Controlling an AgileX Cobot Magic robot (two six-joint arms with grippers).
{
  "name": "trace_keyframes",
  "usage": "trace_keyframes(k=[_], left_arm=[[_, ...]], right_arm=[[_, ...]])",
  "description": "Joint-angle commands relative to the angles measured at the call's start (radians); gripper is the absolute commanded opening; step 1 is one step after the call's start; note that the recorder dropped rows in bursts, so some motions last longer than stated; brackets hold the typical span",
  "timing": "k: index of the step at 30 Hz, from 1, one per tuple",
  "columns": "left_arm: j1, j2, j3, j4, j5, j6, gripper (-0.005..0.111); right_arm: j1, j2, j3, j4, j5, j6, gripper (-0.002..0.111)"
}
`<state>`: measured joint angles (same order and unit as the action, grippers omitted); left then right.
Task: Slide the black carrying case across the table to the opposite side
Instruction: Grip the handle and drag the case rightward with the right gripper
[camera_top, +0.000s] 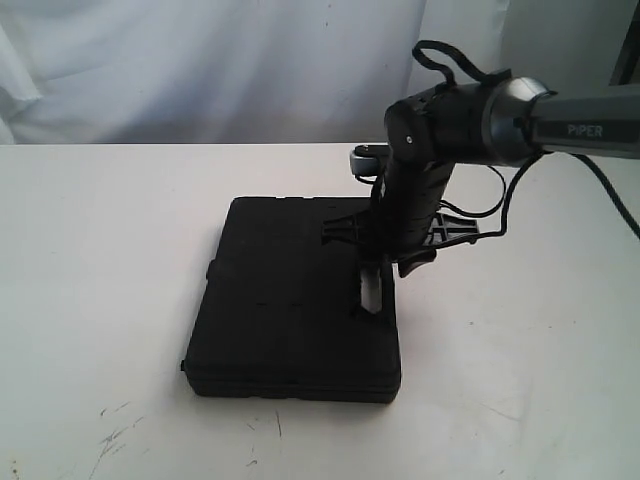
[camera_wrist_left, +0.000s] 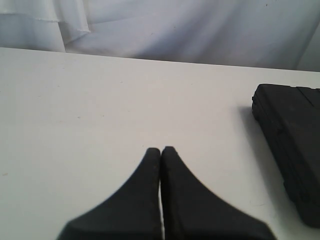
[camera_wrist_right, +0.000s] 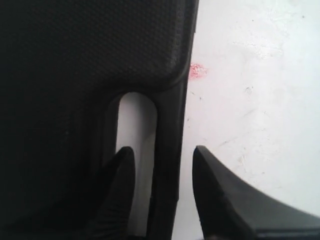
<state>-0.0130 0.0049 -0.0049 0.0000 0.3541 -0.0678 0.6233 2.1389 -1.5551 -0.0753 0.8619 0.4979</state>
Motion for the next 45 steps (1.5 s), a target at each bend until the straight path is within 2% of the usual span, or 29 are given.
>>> trace_keyframes(k=[1,9,17,27,33,45], left_arm=[[0.003,-0.005,0.005,0.000,-0.010,-0.001,0.000],[0.003,-0.005,0.005,0.000,-0.010,-0.001,0.000],[0.003,-0.005,0.005,0.000,-0.010,-0.001,0.000],[0.003,-0.005,0.005,0.000,-0.010,-0.001,0.000],[0.003,-0.005,0.005,0.000,-0.010,-0.001,0.000],[0.003,-0.005,0.005,0.000,-0.010,-0.001,0.000]], right_arm=[[-0.008,0.013,-0.007,-0.022,-0.009,0.006,0.036],[-0.008,0.036,-0.007,-0.020,0.006,0.006,0.034],[-0.026,0.026,-0.007,-0.017,0.036,0.006,0.000],[-0.123,0.026,-0.007,-0.058,0.135,-0.086,0.000],[-0.176,0.026,-0.007,-0.213,0.235,-0.112,0.000],[-0.298,0.025,-0.007,-0.224,0.292,-0.150,0.000]])
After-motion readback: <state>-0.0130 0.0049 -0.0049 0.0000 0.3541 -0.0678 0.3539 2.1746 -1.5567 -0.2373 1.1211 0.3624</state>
